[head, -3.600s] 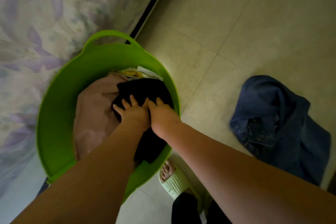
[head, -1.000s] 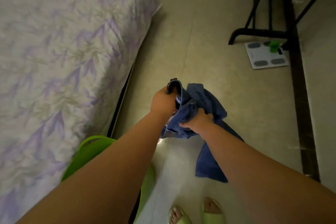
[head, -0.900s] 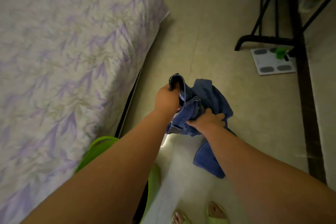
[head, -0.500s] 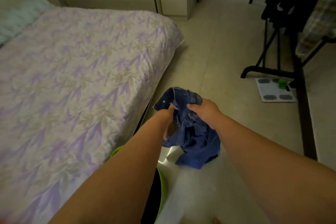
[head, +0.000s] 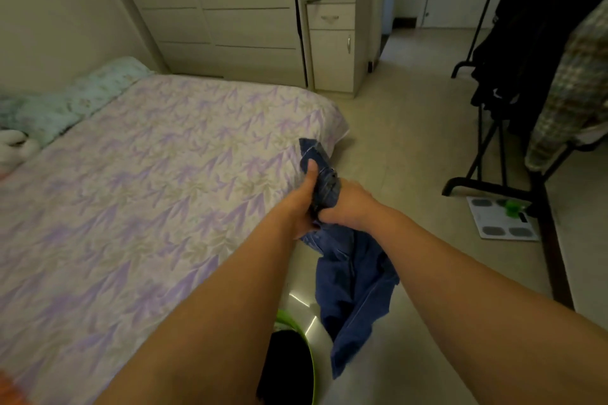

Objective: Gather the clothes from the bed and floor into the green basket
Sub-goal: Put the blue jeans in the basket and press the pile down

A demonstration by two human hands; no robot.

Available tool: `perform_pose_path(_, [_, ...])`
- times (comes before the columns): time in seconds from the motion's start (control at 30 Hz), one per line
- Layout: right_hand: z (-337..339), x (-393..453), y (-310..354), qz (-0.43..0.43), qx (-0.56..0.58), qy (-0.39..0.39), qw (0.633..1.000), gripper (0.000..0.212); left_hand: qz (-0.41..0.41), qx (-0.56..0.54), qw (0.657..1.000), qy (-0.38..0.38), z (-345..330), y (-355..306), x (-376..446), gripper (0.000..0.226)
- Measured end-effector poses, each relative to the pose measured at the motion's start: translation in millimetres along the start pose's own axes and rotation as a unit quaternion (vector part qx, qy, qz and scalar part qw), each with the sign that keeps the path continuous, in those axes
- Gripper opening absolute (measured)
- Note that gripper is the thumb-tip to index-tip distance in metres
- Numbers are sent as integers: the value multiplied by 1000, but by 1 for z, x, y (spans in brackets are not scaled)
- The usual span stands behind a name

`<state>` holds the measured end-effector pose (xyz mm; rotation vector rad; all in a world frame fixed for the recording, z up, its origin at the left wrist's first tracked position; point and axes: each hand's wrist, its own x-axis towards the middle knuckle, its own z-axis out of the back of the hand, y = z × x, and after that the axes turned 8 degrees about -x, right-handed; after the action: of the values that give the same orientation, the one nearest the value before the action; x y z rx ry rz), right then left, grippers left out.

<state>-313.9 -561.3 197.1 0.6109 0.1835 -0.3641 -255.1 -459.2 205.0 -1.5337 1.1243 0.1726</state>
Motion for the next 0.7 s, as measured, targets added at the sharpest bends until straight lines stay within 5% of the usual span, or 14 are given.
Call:
perform_pose_path(0.07, [0,3,9,14,-82,-29,996,66,-49,42,998,-25,-1,-13,-4,73])
perform_pose_path(0.13, [-1,5,13,32,14,-18,999,73,-102,60,987,-112,3,-22,-2,51])
perform_pose_path(0.23, [22,0,16,55,95,134,985,38,-118,114,965,-202,10,-44,-4,28])
perform_pose_path(0.3, [36,4,-6,-17,48,191,980,31,-121,136,963,-199,12,-58,-7,13])
perform_pose_path(0.43, [41,26,-61,-121,-148,170,967,38,-127,161,964,-171,12,-85,-14,9])
perform_pose_path(0.57, [49,54,-81,-141,-106,68,982,43,-131,214,957,-145,5,-115,-21,11])
perform_pose_path(0.7, [56,86,-79,-117,-146,68,980,84,-137,263,945,-140,-4,-140,-26,25])
